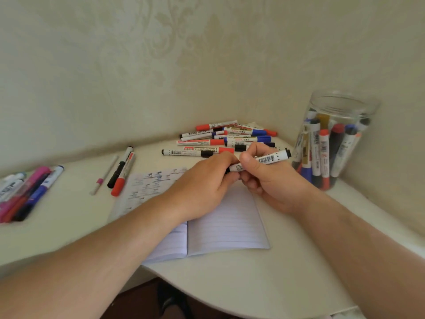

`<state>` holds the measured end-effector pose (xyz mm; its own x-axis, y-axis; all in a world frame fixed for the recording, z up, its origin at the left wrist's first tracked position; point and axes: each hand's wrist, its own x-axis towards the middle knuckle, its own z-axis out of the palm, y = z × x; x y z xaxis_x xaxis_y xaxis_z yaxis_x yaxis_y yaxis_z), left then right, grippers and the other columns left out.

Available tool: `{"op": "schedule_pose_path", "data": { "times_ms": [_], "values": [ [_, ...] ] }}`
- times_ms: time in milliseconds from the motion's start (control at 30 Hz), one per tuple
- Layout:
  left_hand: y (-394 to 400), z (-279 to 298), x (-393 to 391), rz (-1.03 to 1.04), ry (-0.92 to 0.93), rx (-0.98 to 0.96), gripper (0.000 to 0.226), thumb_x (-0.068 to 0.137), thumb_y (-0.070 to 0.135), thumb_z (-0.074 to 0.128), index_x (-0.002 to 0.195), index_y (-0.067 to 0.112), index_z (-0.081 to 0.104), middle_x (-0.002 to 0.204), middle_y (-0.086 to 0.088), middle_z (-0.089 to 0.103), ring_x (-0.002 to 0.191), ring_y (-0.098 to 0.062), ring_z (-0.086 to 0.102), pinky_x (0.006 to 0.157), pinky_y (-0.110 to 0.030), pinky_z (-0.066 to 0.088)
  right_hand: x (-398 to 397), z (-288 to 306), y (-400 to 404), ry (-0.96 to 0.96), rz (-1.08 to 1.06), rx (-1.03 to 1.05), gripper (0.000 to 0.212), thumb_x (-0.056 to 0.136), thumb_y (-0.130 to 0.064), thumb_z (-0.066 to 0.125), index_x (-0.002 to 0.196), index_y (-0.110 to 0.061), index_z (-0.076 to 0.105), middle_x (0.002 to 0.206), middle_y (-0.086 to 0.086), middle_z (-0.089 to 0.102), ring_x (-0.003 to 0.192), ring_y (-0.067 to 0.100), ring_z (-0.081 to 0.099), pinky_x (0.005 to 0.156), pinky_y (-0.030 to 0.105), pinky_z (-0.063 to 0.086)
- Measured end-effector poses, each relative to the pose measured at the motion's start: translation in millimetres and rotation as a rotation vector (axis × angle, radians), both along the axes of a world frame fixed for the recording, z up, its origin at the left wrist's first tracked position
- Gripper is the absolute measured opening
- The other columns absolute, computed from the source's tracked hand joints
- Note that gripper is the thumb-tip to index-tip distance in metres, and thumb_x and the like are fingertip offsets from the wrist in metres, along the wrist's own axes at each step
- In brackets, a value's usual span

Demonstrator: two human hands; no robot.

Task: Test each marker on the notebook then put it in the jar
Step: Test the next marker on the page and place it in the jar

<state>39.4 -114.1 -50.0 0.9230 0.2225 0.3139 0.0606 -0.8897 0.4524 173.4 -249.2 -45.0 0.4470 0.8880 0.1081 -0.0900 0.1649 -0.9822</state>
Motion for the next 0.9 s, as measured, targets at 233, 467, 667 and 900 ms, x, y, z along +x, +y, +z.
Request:
{"op": "schedule_pose_path", "data": {
  "times_ms": [233, 467, 667, 900],
  "values": [
    [-1, -8, 0, -0.030, 0.105, 0.093, 0.014, 0.107, 0.046, 0.034, 0.106, 0.033, 0.033, 0.078, 0.015, 0.054, 0.072, -0.010, 0.054, 0.064, -0.036, 0.043, 3, -2, 2, -0.055, -0.043, -0.062, 0.032, 0.097, -0.007, 0.068, 0.072, -0.012, 0.049, 0.060, 0.011, 0.054, 0.051, 0.013, 0.049, 0.044, 0.022, 0.033],
    [2, -7, 0, 0.018, 0.086, 0.026, 0.020, 0.102, 0.059, 0.035, 0.103, 0.040, 0.042, 0.068, 0.021, 0.056, 0.066, -0.001, 0.052, 0.061, -0.033, 0.041, 10, 1, -2, -0.065, 0.038, -0.058, 0.029, 0.086, -0.012, 0.074, 0.066, -0.021, 0.056, 0.063, 0.009, 0.054, 0.054, 0.016, 0.046, 0.048, 0.025, 0.033],
    [-3, -8, -6, 0.191, 0.048, 0.031, 0.061, 0.087, 0.081, 0.031, 0.129, 0.038, 0.033, 0.075, 0.014, 0.051, 0.070, -0.002, 0.050, 0.062, -0.033, 0.036, 21, 7, -7, -0.080, -0.168, 0.011, 0.027, 0.101, 0.000, 0.058, 0.081, -0.019, 0.057, 0.064, 0.004, 0.047, 0.055, 0.015, 0.039, 0.045, 0.025, 0.026],
    [-3, -19, 2, 0.260, 0.194, 0.299, 0.045, 0.084, 0.076, 0.044, 0.116, 0.045, 0.051, 0.099, 0.013, 0.049, 0.105, -0.018, 0.054, 0.087, -0.037, 0.045, 22, -4, -1, -0.406, -0.447, -0.234, 0.031, 0.094, -0.036, 0.075, 0.077, -0.013, 0.062, 0.063, -0.001, 0.058, 0.059, 0.013, 0.051, 0.056, 0.031, 0.042]
  ]
}}
